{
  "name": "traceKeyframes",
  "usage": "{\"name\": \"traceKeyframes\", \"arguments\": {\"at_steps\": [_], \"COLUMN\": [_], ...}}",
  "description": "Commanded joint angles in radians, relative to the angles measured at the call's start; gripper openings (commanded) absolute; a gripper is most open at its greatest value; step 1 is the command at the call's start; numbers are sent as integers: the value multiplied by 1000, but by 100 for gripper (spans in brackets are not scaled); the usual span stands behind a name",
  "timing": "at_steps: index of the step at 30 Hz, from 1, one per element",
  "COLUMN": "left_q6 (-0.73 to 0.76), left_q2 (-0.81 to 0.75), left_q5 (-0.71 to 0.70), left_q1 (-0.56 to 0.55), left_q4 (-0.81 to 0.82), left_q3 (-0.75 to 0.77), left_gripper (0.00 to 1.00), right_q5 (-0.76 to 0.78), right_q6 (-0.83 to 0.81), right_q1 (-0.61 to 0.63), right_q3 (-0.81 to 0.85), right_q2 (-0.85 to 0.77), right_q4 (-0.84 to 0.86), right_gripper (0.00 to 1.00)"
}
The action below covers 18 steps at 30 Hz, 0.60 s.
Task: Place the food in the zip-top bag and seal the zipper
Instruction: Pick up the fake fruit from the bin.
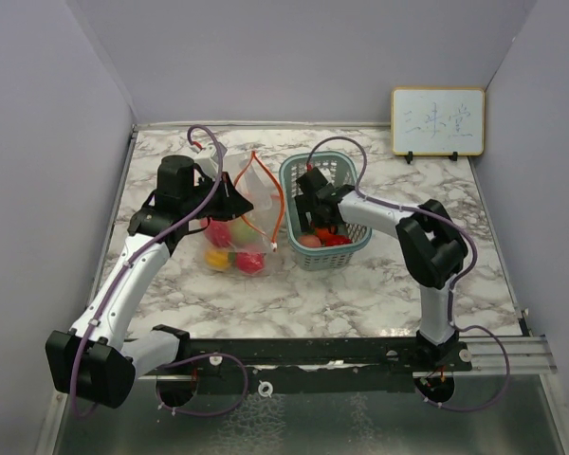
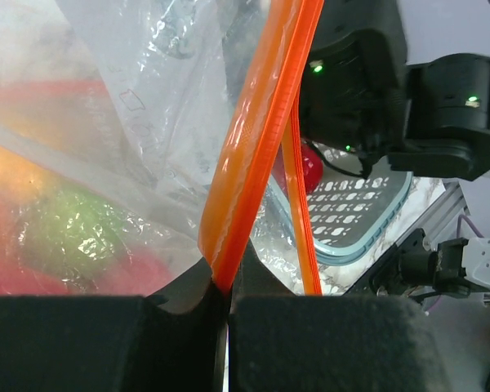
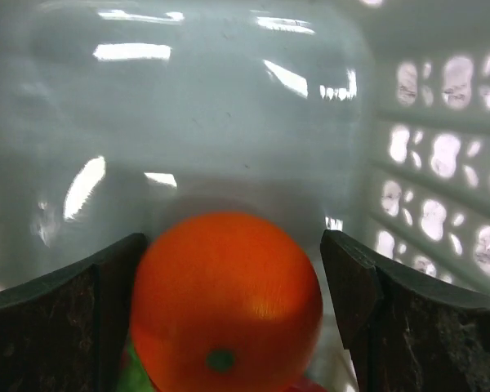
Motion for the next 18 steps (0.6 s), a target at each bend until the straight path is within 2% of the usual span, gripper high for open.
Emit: {"name": "traceKeyframes", "arguments": {"at_steps": [1, 4, 7, 8, 11, 13, 14, 16, 18], "left_q6": [25, 20, 13, 12, 11, 12, 12, 14, 12], "left_q2": [-23, -19, -14, -15, -17, -20, -22, -26, -24], "left_q5": [-5, 1, 10, 12, 11, 9, 7, 5, 6], "left_q1": [2, 2, 2, 3, 2, 2, 2, 2, 2], "left_q4": [-13, -4, 6, 8, 7, 8, 7, 8, 9], "left_q3": [9, 3, -1, -3, -4, -6, -6, -6, -7], "left_gripper": [0, 0, 0, 0, 0, 0, 0, 0, 0], "right_q5": [1, -8, -20, -26, -29, -30, -34, -41, -56], "right_q6": [-9, -28, -37, -42, -53, -60, -65, -68, -68], "right_q1": [6, 5, 6, 6, 5, 5, 6, 5, 6], "right_q3": [-42, -58, -47, -44, -26, -12, -10, -6, -1], "right_q2": [28, -9, -31, -40, -72, -91, -100, -118, -149], "right_q4": [-70, -42, -42, -42, -56, -73, -77, -88, -83], "right_gripper": [90, 85, 62, 59, 58, 51, 43, 19, 7]}}
